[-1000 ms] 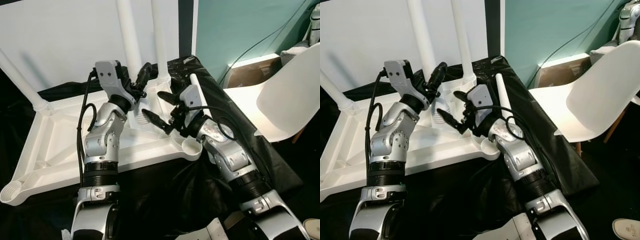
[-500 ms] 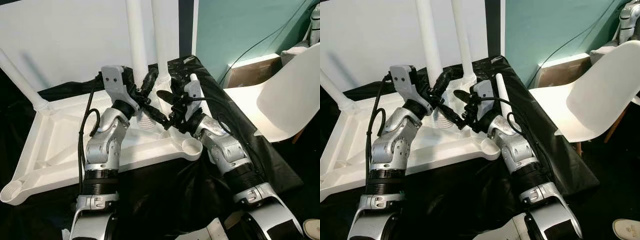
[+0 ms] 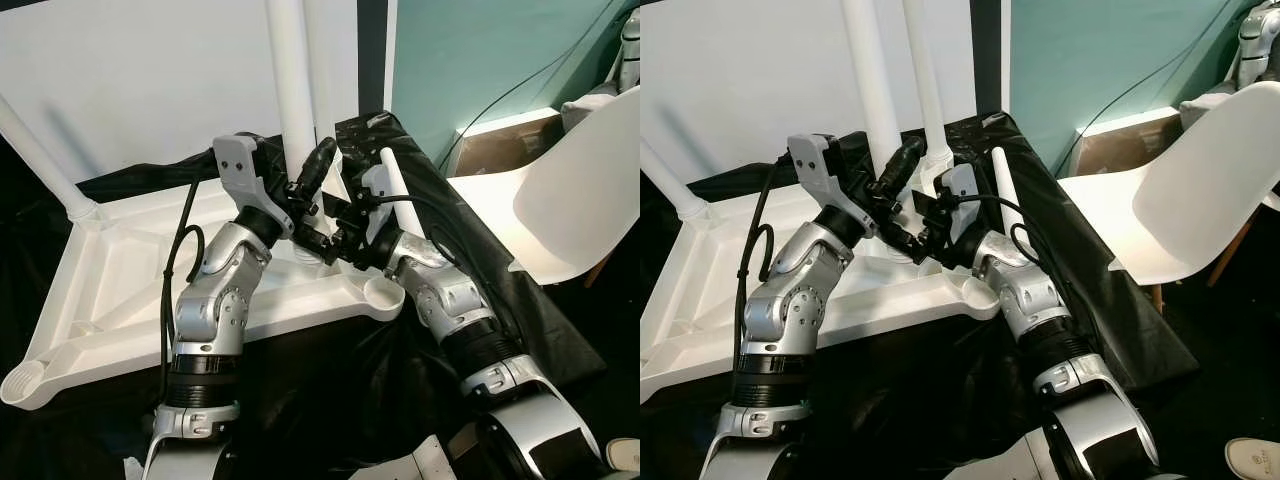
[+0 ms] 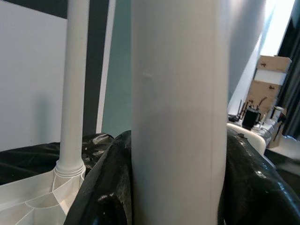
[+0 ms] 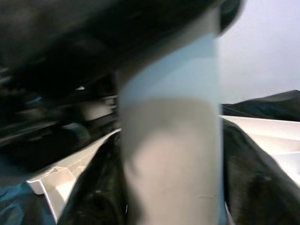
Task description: Building children table
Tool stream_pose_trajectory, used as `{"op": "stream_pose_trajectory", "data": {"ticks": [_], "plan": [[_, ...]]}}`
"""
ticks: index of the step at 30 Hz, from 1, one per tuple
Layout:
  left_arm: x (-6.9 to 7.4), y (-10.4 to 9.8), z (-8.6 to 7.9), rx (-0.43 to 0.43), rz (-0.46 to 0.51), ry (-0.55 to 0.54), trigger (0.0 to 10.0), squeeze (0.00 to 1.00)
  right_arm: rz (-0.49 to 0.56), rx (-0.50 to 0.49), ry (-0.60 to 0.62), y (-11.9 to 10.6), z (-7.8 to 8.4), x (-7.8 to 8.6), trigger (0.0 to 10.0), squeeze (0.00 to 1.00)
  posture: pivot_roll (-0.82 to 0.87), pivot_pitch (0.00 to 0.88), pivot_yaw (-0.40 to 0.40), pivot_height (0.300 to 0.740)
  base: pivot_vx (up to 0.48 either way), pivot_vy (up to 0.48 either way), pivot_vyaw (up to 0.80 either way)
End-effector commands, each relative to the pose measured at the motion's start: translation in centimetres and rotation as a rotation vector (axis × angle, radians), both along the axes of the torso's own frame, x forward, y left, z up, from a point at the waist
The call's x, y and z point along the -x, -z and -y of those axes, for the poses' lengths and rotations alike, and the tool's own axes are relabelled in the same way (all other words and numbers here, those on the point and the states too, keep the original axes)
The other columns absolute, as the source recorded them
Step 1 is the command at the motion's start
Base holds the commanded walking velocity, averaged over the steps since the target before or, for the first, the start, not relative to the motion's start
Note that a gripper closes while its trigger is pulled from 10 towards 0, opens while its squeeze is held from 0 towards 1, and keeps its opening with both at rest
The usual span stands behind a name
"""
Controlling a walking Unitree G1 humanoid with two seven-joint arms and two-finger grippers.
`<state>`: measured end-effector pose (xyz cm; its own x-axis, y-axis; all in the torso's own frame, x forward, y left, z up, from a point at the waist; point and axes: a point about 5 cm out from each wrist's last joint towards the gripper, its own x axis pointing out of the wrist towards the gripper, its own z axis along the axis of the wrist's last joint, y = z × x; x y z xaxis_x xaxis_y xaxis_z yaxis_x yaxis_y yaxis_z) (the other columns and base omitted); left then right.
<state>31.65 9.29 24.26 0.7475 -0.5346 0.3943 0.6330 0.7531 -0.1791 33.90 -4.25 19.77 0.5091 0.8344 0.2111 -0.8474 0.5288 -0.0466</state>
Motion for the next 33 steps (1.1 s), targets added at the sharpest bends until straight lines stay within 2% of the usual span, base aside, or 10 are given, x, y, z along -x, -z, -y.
{"op": "stream_pose_trajectory", "data": {"ticks": [1,11,12,16,19,21,22,23,24,33], "plan": [[1.0,-0.7,0.9,-0.036,0.095,0.197,0.0,0.00,0.024,0.032,0.001,-0.1,-0.2,0.0,0.0,0.00,-0.06,0.000,0.102,0.740,0.000,0.000,0.00],[0.5,-0.8,0.5,0.001,0.078,0.130,0.0,0.00,0.063,0.090,0.046,0.0,-0.3,0.1,0.0,0.00,-0.07,0.000,0.107,0.740,0.000,0.000,0.00],[-0.1,-0.9,0.0,0.023,0.060,0.074,10.0,1.00,0.070,0.122,0.090,0.1,-0.2,-0.1,0.0,0.00,-0.08,0.000,0.106,0.740,0.000,0.000,0.00],[-0.3,-1.1,-0.3,0.033,0.058,0.035,10.0,1.00,0.089,0.157,0.135,0.2,-0.1,-0.3,0.0,0.00,-0.08,0.000,0.106,0.740,0.000,0.000,0.00],[-1.4,-1.7,-1.7,0.096,0.035,-0.110,10.0,0.93,0.223,0.349,0.334,0.6,0.0,-1.2,0.0,0.00,-0.08,0.000,0.107,0.740,0.000,0.000,0.00],[-1.4,-1.7,-1.7,0.096,0.035,-0.110,10.0,0.93,0.223,0.349,0.334,0.6,0.0,-1.2,0.0,0.00,-0.08,0.000,0.107,0.740,0.000,0.000,0.00],[-1.7,-2.0,-2.2,0.127,0.026,-0.150,10.0,0.22,0.292,0.429,0.449,0.8,0.3,-1.7,0.0,0.00,-0.08,0.000,0.105,0.740,0.000,0.000,0.00],[-1.7,-2.0,-2.2,0.127,0.026,-0.150,10.0,0.22,0.292,0.429,0.449,0.8,0.3,-1.7,0.0,0.00,-0.08,0.000,0.105,0.740,0.000,0.000,0.00],[-1.8,-2.3,-2.4,0.159,0.018,-0.158,10.0,0.00,0.370,0.503,0.551,0.9,0.5,-1.9,0.0,0.00,-0.08,0.000,0.104,0.740,0.000,0.000,0.00],[-2.0,-2.3,-3.1,0.260,-0.030,-0.154,10.0,0.00,0.551,0.672,0.724,1.4,1.7,-2.4,0.0,0.00,-0.08,0.000,0.104,0.740,0.000,0.000,0.00]]}}
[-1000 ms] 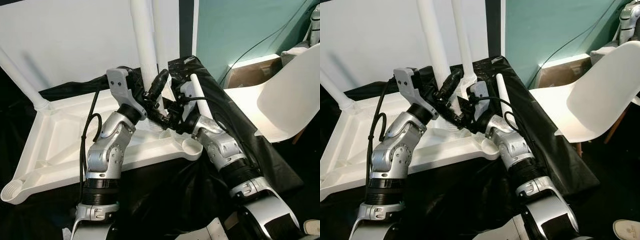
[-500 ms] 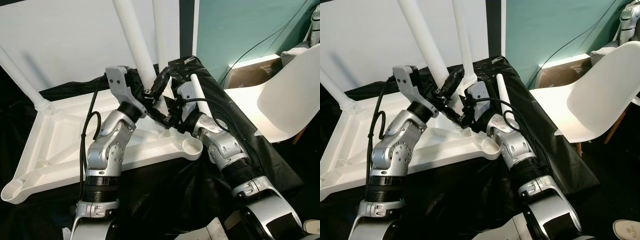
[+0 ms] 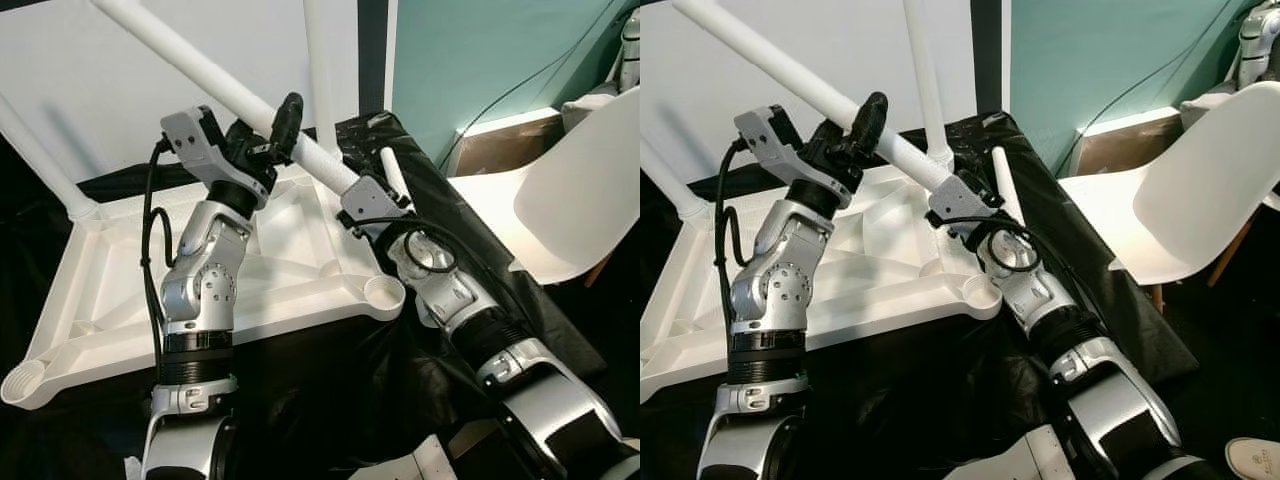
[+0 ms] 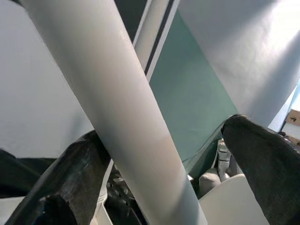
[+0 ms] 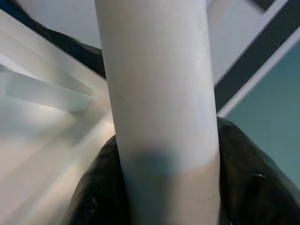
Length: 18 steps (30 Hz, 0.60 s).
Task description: Building children table
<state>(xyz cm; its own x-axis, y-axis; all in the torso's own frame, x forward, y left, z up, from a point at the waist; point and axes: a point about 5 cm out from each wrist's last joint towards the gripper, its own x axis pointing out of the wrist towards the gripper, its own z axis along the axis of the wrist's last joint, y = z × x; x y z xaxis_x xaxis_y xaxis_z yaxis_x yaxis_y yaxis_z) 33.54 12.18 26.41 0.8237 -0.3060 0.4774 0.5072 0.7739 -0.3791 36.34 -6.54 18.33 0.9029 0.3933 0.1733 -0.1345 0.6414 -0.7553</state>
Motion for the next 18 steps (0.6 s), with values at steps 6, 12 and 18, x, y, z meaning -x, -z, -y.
{"op": "stream_pose_trajectory", "data": {"ticks": [6,12,18], "plan": [[-0.9,0.0,-1.2,0.086,-0.052,-0.023,10.0,0.00,0.210,0.230,0.049,0.7,0.0,0.4,0.0,0.00,-0.08,0.000,0.110,0.740,0.000,0.000,0.00],[-1.0,0.2,-1.0,0.065,-0.057,-0.008,10.0,0.00,0.261,0.231,0.059,1.9,-0.1,1.0,0.0,0.00,-0.08,0.000,0.118,0.740,0.000,0.000,0.00],[-0.9,0.2,-0.8,0.063,-0.054,0.004,8.5,0.00,0.240,0.189,0.073,2.1,0.2,0.8,0.0,0.00,-0.08,0.000,0.117,0.740,0.000,0.000,0.00]]}}
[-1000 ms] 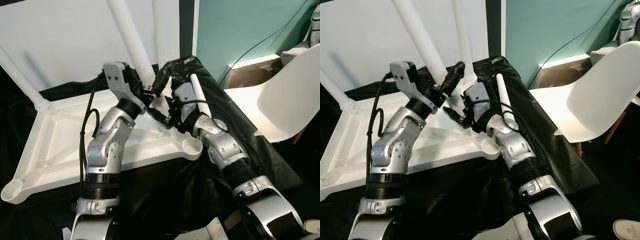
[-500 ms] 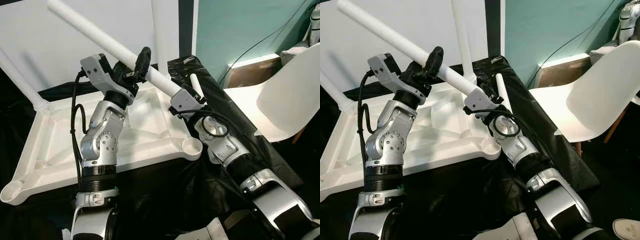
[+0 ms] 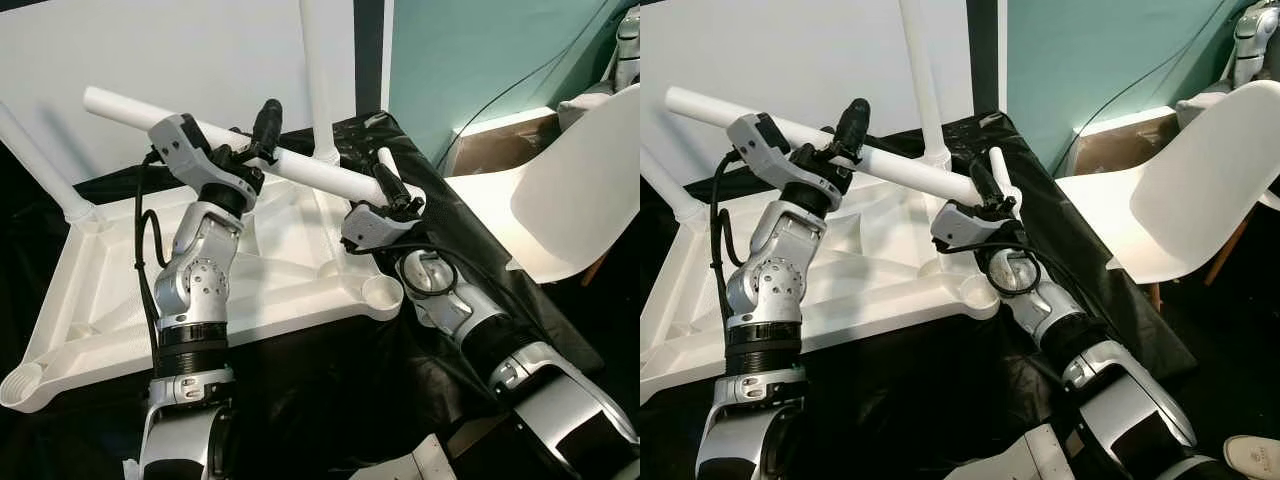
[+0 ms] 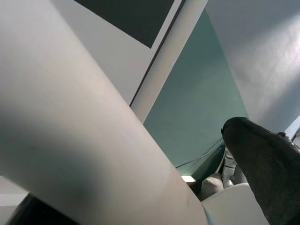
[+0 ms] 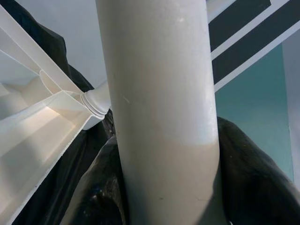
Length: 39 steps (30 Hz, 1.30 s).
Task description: Building children table
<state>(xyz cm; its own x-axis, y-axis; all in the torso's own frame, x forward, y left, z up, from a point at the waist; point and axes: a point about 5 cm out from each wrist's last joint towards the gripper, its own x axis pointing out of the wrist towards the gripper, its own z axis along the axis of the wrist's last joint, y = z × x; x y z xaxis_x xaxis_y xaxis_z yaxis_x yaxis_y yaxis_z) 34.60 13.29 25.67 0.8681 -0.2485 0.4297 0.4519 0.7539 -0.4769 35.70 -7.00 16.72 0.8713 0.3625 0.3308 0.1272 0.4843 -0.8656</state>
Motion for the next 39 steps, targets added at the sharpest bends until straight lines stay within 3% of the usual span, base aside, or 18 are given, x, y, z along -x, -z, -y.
{"op": "stream_pose_trajectory", "data": {"ticks": [1,2,10,22,23,26,27,28,29,38,39], "plan": [[0.2,-0.6,0.3,-0.013,0.028,0.030,8.5,0.00,-0.019,-0.002,-0.015,0.5,-0.3,0.2,0.0,0.00,-0.08,0.000,0.117,0.740,0.000,0.000,0.00],[0.3,-0.7,0.4,-0.009,0.045,0.039,0.0,0.00,-0.015,-0.003,-0.014,0.5,-0.3,0.1,0.0,0.00,-0.08,0.000,0.116,0.740,0.000,0.000,0.00],[1.1,-1.3,0.5,-0.006,0.137,0.063,0.0,0.00,-0.005,-0.009,-0.031,0.6,-0.6,0.1,0.0,0.00,-0.08,0.000,0.106,0.740,0.000,0.000,0.00],[1.3,-1.4,0.6,-0.023,0.171,0.071,0.0,0.00,-0.017,-0.018,-0.031,1.0,-0.3,0.0,0.0,0.00,-0.08,0.000,0.105,0.740,0.000,0.000,0.00],[1.4,-1.4,0.7,-0.041,0.178,0.072,0.0,0.00,-0.154,-0.148,-0.036,1.3,-0.3,-0.1,10.0,0.00,-0.08,0.000,0.107,0.740,0.000,0.000,0.00],[1.4,-1.4,0.7,-0.041,0.178,0.072,0.0,0.00,-0.154,-0.148,-0.036,1.3,-0.3,-0.1,10.0,0.00,-0.08,0.000,0.107,0.740,0.000,0.000,0.00],[1.5,-1.6,0.8,-0.087,0.203,0.071,0.0,0.00,-0.268,-0.268,-0.119,0.5,-1.2,0.2,10.0,0.00,-0.08,0.000,0.109,0.740,0.000,0.000,0.00],[1.5,-1.8,0.8,-0.109,0.215,0.070,0.0,0.00,-0.287,-0.292,-0.166,-0.1,-1.7,0.4,10.0,0.00,-0.08,0.000,0.109,0.740,0.000,0.000,0.00],[1.6,-1.9,0.9,-0.122,0.223,0.071,0.0,0.00,-0.277,-0.282,-0.206,-0.8,-2.2,0.7,10.0,1.00,-0.08,0.000,0.109,0.740,0.000,0.000,0.00],[1.6,-1.6,1.5,-0.132,0.221,0.076,0.0,0.00,-0.269,-0.242,-0.341,-3.8,-4.2,1.7,10.0,1.00,-0.09,0.000,0.112,0.740,0.000,0.000,0.00],[1.7,-1.6,1.8,-0.140,0.224,0.082,0.0,0.00,-0.331,-0.254,-0.376,-4.2,-4.4,1.9,10.0,0.00,-0.09,0.000,0.108,0.740,0.000,0.000,0.00]]}}
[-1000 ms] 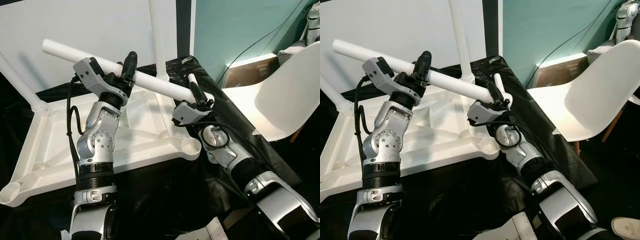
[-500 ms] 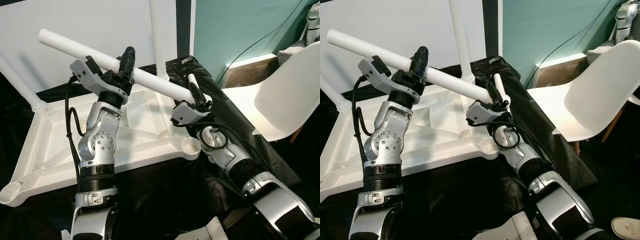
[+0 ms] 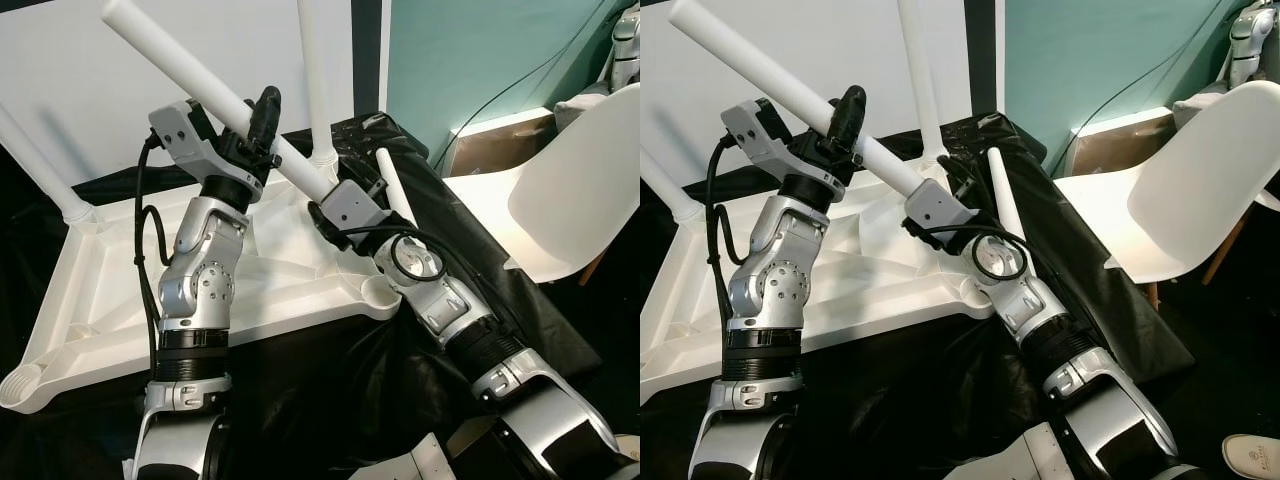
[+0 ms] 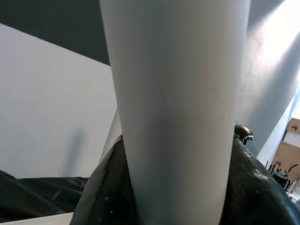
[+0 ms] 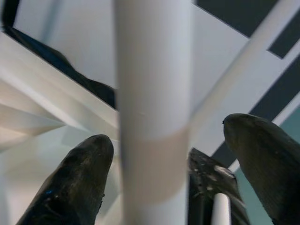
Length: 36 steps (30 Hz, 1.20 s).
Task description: Building children table
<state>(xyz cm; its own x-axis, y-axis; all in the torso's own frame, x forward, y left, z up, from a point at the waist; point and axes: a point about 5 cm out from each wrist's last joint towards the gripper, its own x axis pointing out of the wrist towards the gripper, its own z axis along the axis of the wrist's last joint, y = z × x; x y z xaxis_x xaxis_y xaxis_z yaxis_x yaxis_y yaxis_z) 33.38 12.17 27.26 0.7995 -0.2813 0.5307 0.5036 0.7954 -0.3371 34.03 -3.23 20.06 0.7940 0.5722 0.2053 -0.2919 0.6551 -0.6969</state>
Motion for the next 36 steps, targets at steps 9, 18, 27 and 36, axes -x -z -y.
{"op": "stream_pose_trajectory", "data": {"ticks": [9,18,27,36], "plan": [[0.7,-0.2,0.6,-0.061,0.084,0.091,0.0,0.00,-0.199,0.026,-0.074,0.0,0.5,-0.2,10.0,0.00,-0.09,0.000,0.103,0.740,0.000,0.000,0.00],[1.0,-0.4,1.0,-0.060,0.098,0.110,0.0,0.00,-0.256,0.065,-0.040,1.7,1.2,-1.7,3.8,0.00,-0.09,0.000,0.103,0.740,0.000,0.000,0.00],[1.1,-0.2,0.9,-0.068,0.099,0.109,0.0,0.00,-0.259,0.059,-0.063,1.4,0.6,-1.5,0.0,0.00,-0.07,0.000,0.102,0.740,0.000,0.000,0.00],[1.1,-0.4,0.8,-0.060,0.112,0.131,10.0,1.00,-0.252,0.026,-0.047,0.8,1.2,-1.7,0.0,0.00,-0.08,0.000,0.107,0.740,0.000,0.000,0.00]]}}
